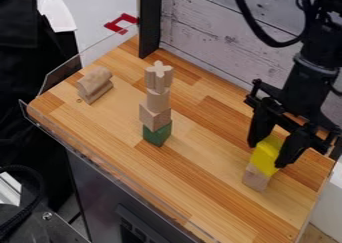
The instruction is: Moved yellow block on plus sign to rectangular block on table
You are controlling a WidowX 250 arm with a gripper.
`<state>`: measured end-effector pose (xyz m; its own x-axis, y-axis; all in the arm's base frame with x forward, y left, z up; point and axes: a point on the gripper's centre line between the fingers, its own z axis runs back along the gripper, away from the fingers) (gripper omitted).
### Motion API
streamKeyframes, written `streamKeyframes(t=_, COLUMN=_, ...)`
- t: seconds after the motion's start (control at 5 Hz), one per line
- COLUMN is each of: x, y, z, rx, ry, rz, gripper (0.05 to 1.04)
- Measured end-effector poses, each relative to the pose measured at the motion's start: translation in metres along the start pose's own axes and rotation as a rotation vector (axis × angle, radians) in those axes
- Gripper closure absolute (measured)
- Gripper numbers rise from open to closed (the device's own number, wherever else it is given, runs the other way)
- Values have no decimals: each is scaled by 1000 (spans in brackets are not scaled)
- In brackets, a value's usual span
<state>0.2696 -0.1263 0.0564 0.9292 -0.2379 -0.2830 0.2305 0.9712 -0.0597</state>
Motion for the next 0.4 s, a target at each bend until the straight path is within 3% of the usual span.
streamKeyframes(t=0.4, x=8, y=-1, z=-1, rx=-41, ry=-49, rz=67, gripper=542)
